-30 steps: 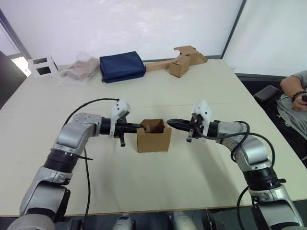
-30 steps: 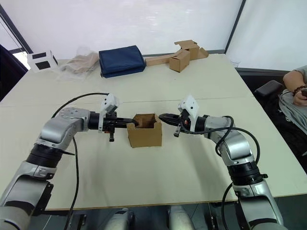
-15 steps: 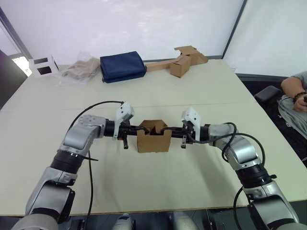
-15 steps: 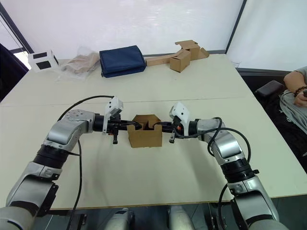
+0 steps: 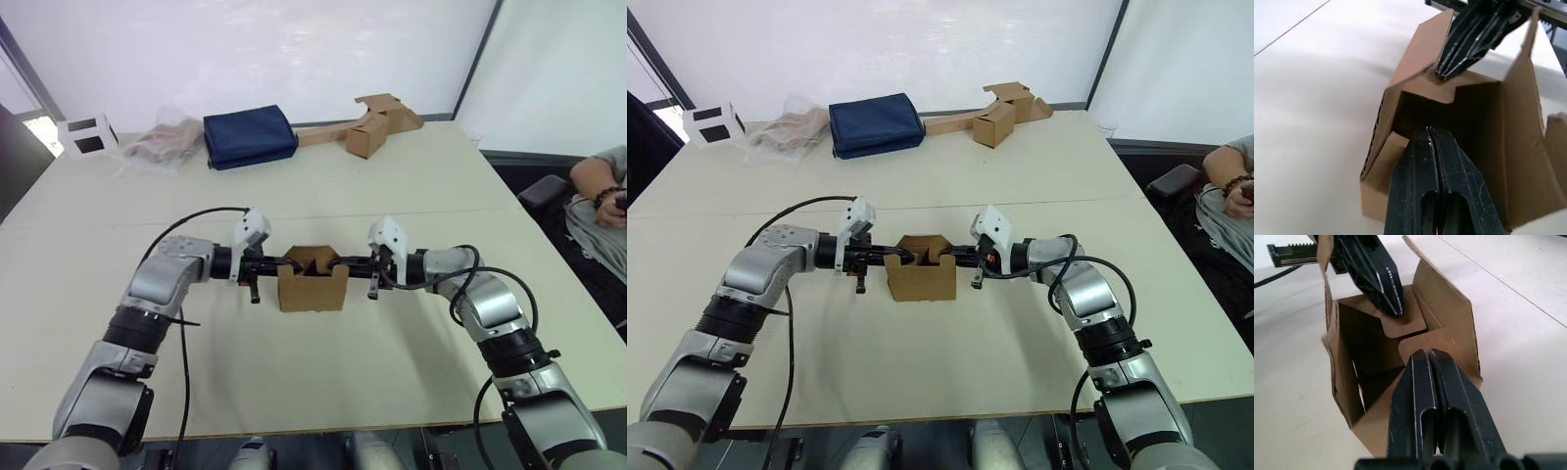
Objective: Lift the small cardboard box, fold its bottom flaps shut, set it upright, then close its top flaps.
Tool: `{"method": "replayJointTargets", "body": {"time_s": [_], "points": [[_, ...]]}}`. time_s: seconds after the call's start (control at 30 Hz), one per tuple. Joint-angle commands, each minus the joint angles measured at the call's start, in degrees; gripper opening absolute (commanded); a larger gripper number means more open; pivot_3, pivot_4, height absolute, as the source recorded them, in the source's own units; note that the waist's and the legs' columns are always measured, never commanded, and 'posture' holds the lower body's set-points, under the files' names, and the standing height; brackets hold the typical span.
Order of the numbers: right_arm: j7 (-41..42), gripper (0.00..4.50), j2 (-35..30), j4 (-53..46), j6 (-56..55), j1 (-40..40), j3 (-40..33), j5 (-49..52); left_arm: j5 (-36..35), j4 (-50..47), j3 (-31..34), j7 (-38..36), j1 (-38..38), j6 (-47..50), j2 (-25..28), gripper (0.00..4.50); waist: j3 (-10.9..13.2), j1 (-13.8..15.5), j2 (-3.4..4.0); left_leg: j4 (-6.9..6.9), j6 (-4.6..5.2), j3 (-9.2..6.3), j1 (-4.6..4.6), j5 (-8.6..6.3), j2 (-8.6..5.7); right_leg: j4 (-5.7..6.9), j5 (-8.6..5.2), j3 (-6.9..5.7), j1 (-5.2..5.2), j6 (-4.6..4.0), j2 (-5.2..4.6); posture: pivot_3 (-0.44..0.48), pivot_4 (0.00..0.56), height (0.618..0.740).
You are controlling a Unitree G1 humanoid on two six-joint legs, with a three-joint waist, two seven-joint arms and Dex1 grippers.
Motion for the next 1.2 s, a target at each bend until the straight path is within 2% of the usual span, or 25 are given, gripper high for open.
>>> {"method": "replayJointTargets", "body": {"time_s": [0.03,0.27,0.5,0.57,0.7,0.83,1.2], "points": [[-0.7,0.00,-1.0,-8.1,4.9,-0.9,-4.7,5.3,-3.1,-0.4,4.2,-1.5,-2.3,2.0,1.7,0.01,0.0,0.0,0.00,0.00,0.00,-0.01,-0.03,0.00,0.00,0.00,0.00,0.00,-0.03,0.00,0.00,0.000,0.150,0.740],[-3.3,0.00,-2.3,-14.3,10.1,-0.4,-8.9,9.6,-4.9,3.9,7.7,-3.3,-6.3,4.4,4.0,0.01,0.0,0.1,0.00,0.01,0.06,-0.02,-0.04,-0.03,0.00,-0.02,0.00,-0.03,-0.01,0.00,-0.01,0.000,0.150,0.740],[-5.4,0.00,-5.0,-25.7,18.2,0.8,-11.3,17.0,2.3,14.0,4.8,-0.7,-8.2,-4.3,2.3,0.01,0.0,0.1,0.00,-0.01,0.05,-0.03,-0.04,-0.03,-0.01,-0.03,0.00,-0.03,-0.02,0.00,-0.02,0.000,0.150,0.740],[-6.1,0.00,-5.3,-28.9,20.1,1.3,-10.5,18.5,3.5,16.1,4.1,-0.6,-8.4,-5.9,1.1,0.01,0.0,0.1,0.00,-0.01,0.06,-0.04,-0.04,-0.03,-0.01,-0.02,0.00,-0.03,-0.02,0.00,-0.01,0.000,0.150,0.740],[-8.1,0.00,-5.0,-34.6,19.2,3.4,-3.0,14.8,7.1,23.3,1.9,0.2,-9.8,-10.8,-3.2,0.01,0.0,0.3,-0.02,0.00,0.07,-0.04,-0.06,-0.04,-0.02,-0.03,0.00,-0.04,0.00,0.00,-0.03,0.000,0.150,0.740],[-9.8,0.00,-7.6,-32.0,13.5,4.6,5.1,4.4,8.1,25.1,0.6,-3.1,-9.5,-11.2,-5.3,0.01,0.0,0.1,-0.03,0.04,0.07,-0.04,-0.08,-0.04,-0.04,-0.03,0.00,-0.06,-0.01,0.00,-0.03,0.000,0.150,0.740],[-11.3,0.00,-4.1,-25.0,8.3,3.7,7.8,-1.1,8.5,24.8,1.6,-3.9,-9.0,-11.0,-5.1,0.01,0.0,0.1,-0.03,0.03,0.06,-0.06,-0.08,-0.03,-0.03,-0.02,0.00,-0.06,-0.04,0.00,-0.02,0.000,0.150,0.740]]}}
